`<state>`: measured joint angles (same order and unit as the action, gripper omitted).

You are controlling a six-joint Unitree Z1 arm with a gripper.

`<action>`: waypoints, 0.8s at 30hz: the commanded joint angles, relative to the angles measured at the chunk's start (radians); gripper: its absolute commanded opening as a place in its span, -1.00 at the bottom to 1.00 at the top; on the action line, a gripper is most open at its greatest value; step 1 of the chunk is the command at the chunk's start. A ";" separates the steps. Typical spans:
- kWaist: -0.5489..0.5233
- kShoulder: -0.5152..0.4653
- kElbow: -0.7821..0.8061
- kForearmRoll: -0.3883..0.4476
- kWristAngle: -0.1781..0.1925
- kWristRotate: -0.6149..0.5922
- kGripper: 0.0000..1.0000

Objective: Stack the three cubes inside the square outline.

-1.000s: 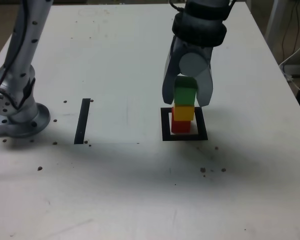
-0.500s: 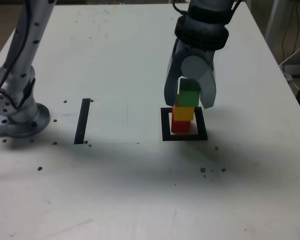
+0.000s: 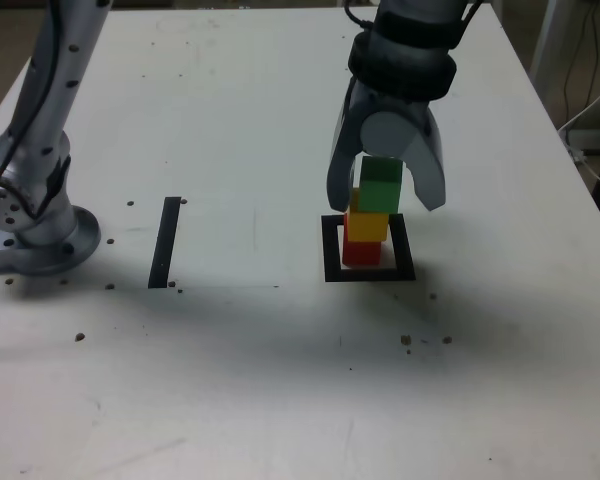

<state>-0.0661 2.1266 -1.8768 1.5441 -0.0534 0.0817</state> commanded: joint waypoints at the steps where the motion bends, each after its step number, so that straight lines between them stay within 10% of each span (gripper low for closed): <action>1: -0.002 -0.045 0.012 0.014 0.020 -0.007 0.99; 11: 0.004 -0.291 0.172 0.023 0.120 -0.063 0.99; 24: 0.031 -0.497 0.529 -0.067 0.137 -0.086 0.99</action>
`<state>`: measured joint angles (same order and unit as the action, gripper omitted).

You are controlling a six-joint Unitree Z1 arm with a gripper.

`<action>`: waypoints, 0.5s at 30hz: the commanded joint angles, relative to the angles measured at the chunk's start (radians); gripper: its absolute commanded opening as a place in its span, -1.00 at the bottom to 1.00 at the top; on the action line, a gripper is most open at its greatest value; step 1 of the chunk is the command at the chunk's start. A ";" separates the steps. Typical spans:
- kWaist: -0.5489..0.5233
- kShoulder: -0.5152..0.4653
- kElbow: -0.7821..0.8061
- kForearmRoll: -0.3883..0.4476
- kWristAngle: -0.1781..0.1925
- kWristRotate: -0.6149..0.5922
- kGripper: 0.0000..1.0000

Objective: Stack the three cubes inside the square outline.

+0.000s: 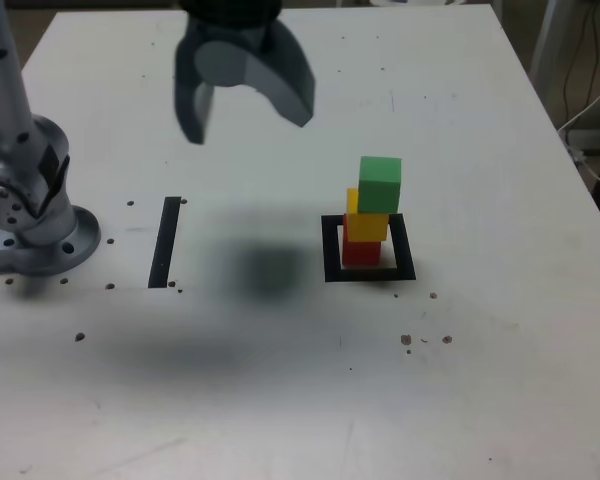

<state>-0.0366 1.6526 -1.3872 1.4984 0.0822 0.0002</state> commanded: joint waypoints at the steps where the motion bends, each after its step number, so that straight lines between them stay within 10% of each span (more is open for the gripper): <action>1: 0.002 -0.035 0.070 -0.036 0.000 -0.007 0.99; 15: 0.044 -0.116 0.438 -0.287 -0.038 -0.012 0.99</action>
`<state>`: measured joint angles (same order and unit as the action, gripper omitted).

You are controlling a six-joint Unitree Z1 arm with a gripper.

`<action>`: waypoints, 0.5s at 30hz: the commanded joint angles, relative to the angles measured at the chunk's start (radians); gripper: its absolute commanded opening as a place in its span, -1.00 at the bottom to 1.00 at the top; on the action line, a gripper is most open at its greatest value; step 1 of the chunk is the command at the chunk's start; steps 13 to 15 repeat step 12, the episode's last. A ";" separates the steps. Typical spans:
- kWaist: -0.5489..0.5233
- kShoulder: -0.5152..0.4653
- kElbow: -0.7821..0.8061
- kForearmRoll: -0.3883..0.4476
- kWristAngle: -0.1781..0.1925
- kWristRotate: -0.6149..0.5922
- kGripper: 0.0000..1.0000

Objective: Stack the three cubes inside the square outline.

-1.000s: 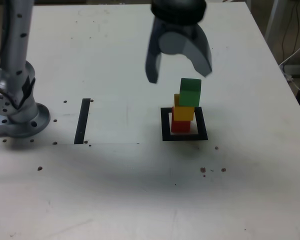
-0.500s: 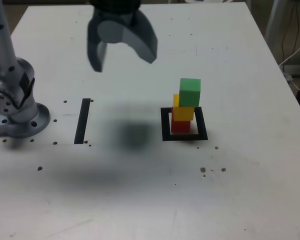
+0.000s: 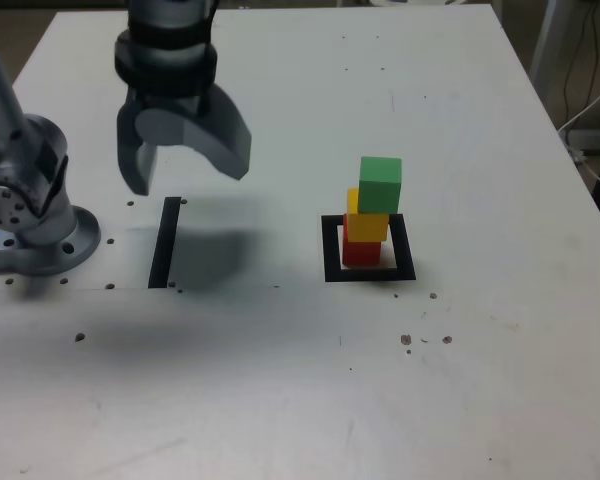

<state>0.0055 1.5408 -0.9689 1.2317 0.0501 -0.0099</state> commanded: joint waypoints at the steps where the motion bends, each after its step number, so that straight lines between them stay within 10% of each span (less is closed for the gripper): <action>1: 0.002 -0.004 0.046 -0.043 -0.012 -0.002 0.99; 15: 0.003 0.015 0.205 -0.188 -0.057 0.008 0.99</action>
